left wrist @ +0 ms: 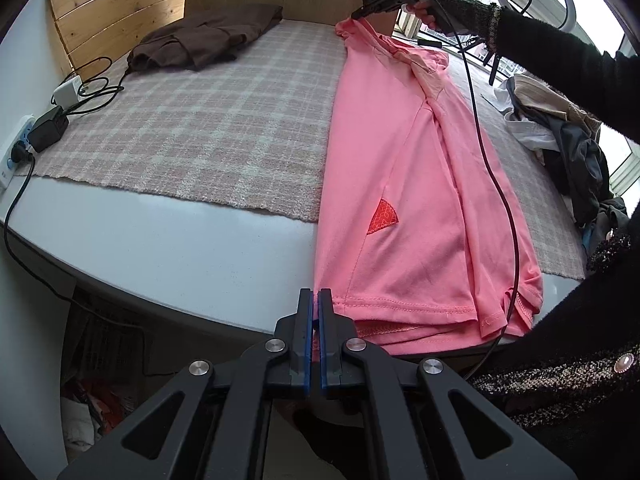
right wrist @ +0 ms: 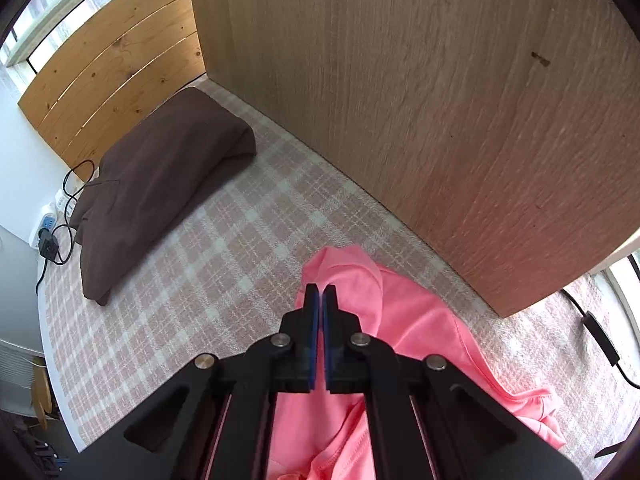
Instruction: Fold clothes
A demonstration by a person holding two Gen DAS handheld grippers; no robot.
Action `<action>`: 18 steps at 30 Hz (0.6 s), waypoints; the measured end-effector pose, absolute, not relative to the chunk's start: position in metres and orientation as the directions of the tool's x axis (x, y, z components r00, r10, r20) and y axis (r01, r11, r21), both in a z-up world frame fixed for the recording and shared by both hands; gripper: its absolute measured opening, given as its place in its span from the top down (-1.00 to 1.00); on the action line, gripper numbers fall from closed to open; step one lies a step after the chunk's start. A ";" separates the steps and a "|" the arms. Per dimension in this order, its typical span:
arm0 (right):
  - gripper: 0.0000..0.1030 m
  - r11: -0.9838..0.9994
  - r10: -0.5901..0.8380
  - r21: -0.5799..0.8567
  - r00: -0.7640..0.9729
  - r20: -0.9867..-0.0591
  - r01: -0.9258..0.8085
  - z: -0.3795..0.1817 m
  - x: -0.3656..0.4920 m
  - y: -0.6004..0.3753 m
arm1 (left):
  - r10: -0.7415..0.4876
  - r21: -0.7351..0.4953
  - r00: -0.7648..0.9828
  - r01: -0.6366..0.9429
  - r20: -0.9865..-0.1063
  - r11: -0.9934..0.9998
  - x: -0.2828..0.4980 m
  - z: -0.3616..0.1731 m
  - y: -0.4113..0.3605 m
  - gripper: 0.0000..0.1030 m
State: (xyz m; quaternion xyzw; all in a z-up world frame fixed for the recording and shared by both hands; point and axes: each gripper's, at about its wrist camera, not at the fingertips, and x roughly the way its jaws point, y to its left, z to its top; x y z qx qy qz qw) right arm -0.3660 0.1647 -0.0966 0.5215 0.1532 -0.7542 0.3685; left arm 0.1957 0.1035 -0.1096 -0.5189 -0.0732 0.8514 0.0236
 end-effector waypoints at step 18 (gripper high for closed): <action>0.32 -0.690 -0.321 0.059 -0.231 -0.919 0.721 -0.102 -0.375 0.158 | 0.112 -0.209 -0.422 0.192 -0.900 -0.959 0.205 -0.113 0.078 0.90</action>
